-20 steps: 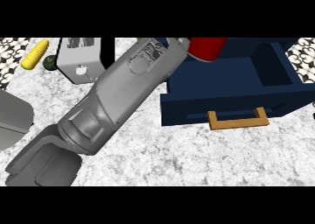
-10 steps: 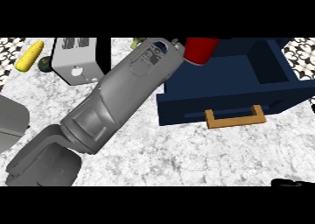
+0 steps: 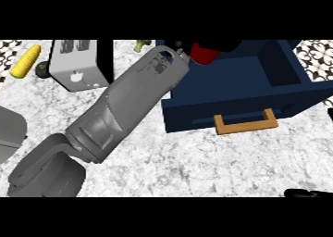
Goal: Pick up the can, place it into the drawer and close the drawer
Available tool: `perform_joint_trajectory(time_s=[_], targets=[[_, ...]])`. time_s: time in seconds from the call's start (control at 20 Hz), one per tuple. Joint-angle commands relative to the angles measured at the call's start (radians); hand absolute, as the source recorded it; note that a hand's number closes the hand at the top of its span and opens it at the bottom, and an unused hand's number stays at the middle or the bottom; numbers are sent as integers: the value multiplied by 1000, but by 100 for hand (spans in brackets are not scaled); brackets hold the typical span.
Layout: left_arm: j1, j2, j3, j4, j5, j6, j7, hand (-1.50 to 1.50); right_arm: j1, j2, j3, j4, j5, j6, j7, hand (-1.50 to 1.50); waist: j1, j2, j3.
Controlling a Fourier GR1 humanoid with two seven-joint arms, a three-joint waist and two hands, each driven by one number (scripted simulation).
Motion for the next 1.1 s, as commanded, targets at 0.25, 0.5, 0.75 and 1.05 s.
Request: perform_joint_trajectory(time_s=[0.25, 0.5, 0.75, 1.05], targets=[[-6, 0, -20, 18, 49, 76, -24, -150, -37, -20, 8, 5, 11, 1, 20, -150, -14, 6, 0], [28, 0, -53, 2, 66, 104, -51, -150, -42, -23, -10, 8, -6, 0, 16, -150, -2, 2, 0], [55, 0, -36, -11, 110, 132, -79, -150, -36, -57, 11, -60, 120, -3, -38, -150, -8, 5, -1], [65, 0, -51, -51, 157, 145, -93, -150, -53, -112, 33, -88, 224, 14, -77, -150, 0, 2, -1]])
